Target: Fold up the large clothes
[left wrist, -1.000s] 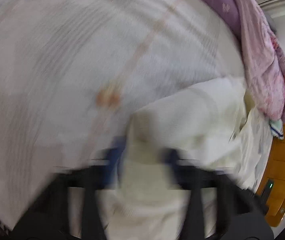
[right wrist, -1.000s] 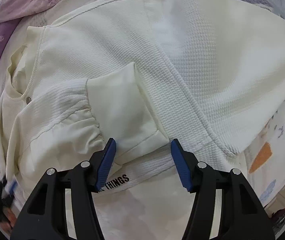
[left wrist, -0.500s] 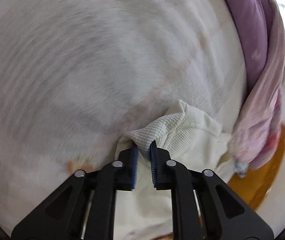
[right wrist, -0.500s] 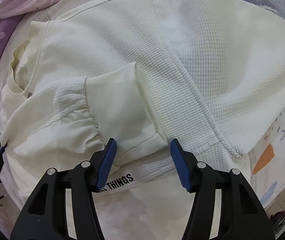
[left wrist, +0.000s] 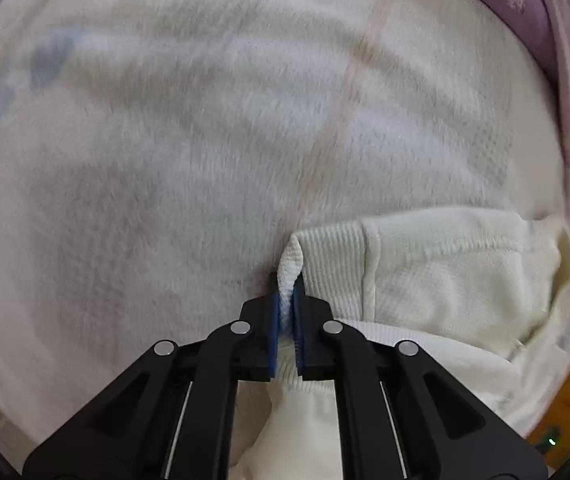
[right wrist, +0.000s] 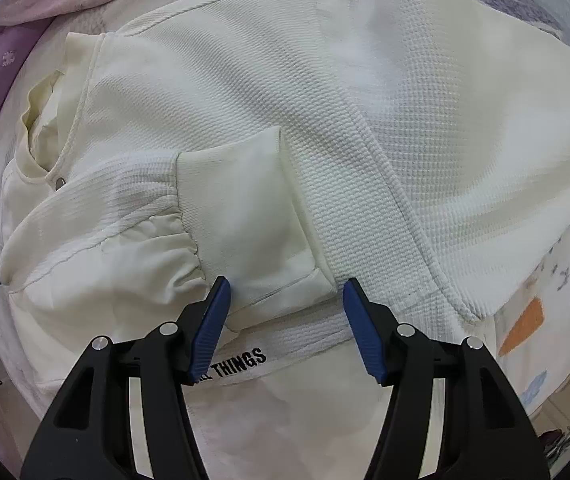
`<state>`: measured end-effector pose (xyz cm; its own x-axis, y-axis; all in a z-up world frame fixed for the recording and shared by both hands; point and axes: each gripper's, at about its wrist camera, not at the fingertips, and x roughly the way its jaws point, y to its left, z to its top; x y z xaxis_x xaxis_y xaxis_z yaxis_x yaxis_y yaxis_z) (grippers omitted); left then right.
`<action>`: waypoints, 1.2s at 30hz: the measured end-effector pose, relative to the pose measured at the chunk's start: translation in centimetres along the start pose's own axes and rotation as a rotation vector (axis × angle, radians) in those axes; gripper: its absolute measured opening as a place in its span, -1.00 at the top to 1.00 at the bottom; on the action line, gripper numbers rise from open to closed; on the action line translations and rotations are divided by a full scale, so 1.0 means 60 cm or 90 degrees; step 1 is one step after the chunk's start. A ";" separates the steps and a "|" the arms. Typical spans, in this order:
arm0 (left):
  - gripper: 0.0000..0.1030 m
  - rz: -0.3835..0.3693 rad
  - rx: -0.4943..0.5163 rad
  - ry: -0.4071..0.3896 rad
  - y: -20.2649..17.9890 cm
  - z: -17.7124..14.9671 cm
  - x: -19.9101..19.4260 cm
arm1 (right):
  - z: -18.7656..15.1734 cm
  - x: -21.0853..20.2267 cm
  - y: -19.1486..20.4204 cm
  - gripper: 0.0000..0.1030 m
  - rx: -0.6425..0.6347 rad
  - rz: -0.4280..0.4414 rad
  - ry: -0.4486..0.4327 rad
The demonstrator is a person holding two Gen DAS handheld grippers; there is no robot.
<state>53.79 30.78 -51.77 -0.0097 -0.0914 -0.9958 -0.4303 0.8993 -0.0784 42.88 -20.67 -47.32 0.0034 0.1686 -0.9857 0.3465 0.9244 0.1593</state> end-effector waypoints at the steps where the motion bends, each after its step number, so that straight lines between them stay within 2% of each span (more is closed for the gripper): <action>1: 0.88 0.037 0.032 -0.035 -0.022 0.004 -0.022 | 0.000 -0.001 0.002 -0.04 -0.003 -0.001 -0.003; 3: 0.92 0.099 0.054 -0.107 -0.044 0.018 -0.057 | 0.002 0.001 0.007 0.00 -0.012 -0.009 -0.005; 4: 0.92 0.169 0.059 -0.143 -0.049 0.034 -0.069 | 0.003 0.004 0.010 0.00 -0.015 -0.015 -0.004; 5: 0.92 0.198 0.063 -0.140 -0.050 0.049 -0.068 | 0.004 0.007 0.010 0.00 -0.013 -0.016 -0.003; 6: 0.92 0.193 0.060 -0.108 -0.045 0.061 -0.062 | 0.005 0.006 0.010 0.00 -0.008 -0.016 -0.002; 7: 0.92 0.155 0.051 -0.065 -0.041 0.065 -0.056 | 0.006 0.005 0.010 -0.01 -0.006 -0.015 -0.002; 8: 0.92 0.124 0.052 -0.057 -0.016 0.052 -0.070 | 0.005 0.002 0.008 -0.01 -0.001 -0.011 -0.002; 9: 0.82 0.108 0.063 -0.065 -0.012 0.036 -0.078 | 0.006 -0.003 0.006 -0.01 0.005 -0.007 -0.002; 10: 0.31 0.112 0.088 -0.064 -0.009 0.007 -0.084 | 0.006 -0.007 0.007 -0.01 0.012 -0.001 0.000; 11: 0.00 0.118 0.100 -0.052 -0.002 -0.019 -0.084 | 0.006 -0.011 0.006 -0.02 0.015 0.007 0.000; 12: -0.22 0.110 0.102 -0.045 0.006 -0.040 -0.084 | 0.005 -0.017 0.007 -0.07 0.016 0.017 -0.001; 14: -0.22 0.053 0.103 -0.008 0.040 -0.104 -0.078 | 0.010 -0.021 0.008 -0.15 0.011 0.028 0.001; 15: -0.22 0.020 0.100 0.036 0.049 -0.139 -0.063 | 0.010 -0.023 0.010 -0.16 0.008 0.031 0.001; 17: -0.22 0.003 0.090 0.083 0.059 -0.183 -0.038 | 0.010 -0.021 0.009 -0.16 0.004 0.032 0.003; 19: -0.21 -0.002 0.067 0.105 0.072 -0.224 -0.014 | 0.009 -0.025 -0.003 -0.15 0.019 0.045 0.010; 20: -0.20 -0.024 0.052 0.115 0.078 -0.241 -0.004 | 0.008 -0.025 -0.014 -0.15 0.032 0.051 0.013; 21: 0.09 -0.044 0.031 0.123 0.085 -0.256 0.002 | 0.006 -0.034 -0.024 -0.12 0.053 0.060 0.008; 22: 0.53 -0.068 0.015 0.120 0.090 -0.266 0.003 | 0.007 -0.035 -0.038 -0.11 0.069 0.063 -0.003; 23: 0.55 -0.079 0.003 0.113 0.093 -0.272 0.001 | 0.003 -0.045 -0.047 -0.10 0.087 0.066 -0.016; 25: 0.60 -0.066 0.005 0.092 0.093 -0.277 -0.007 | -0.004 -0.067 -0.060 0.20 0.106 0.074 -0.033; 26: 0.60 -0.063 0.011 0.090 0.106 -0.279 -0.010 | -0.006 -0.073 -0.060 0.29 0.106 0.075 -0.039; 27: 0.59 -0.053 0.017 0.085 0.103 -0.280 -0.009 | -0.008 -0.077 -0.053 0.47 0.090 0.071 -0.043; 30: 0.16 0.040 0.065 0.083 0.096 -0.256 -0.008 | -0.002 -0.051 -0.002 0.66 0.011 0.056 -0.023; 32: 0.25 0.080 0.097 0.064 0.077 -0.256 -0.041 | -0.003 -0.033 0.029 0.70 -0.032 0.061 -0.008; 33: 0.47 0.104 0.123 0.033 0.061 -0.260 -0.069 | -0.004 -0.029 0.042 0.71 -0.054 0.053 -0.006; 34: 0.77 0.110 0.138 0.015 0.041 -0.262 -0.086 | -0.001 -0.020 0.052 0.71 -0.068 0.033 -0.005; 36: 0.81 0.081 0.155 -0.002 0.018 -0.267 -0.105 | -0.002 -0.003 0.053 0.71 -0.078 0.006 0.002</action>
<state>38.91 25.49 -44.84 -0.0472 0.0300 -0.9984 -0.1963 0.9798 0.0388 43.87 -17.72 -46.64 0.0035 0.1780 -0.9840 0.2287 0.9578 0.1741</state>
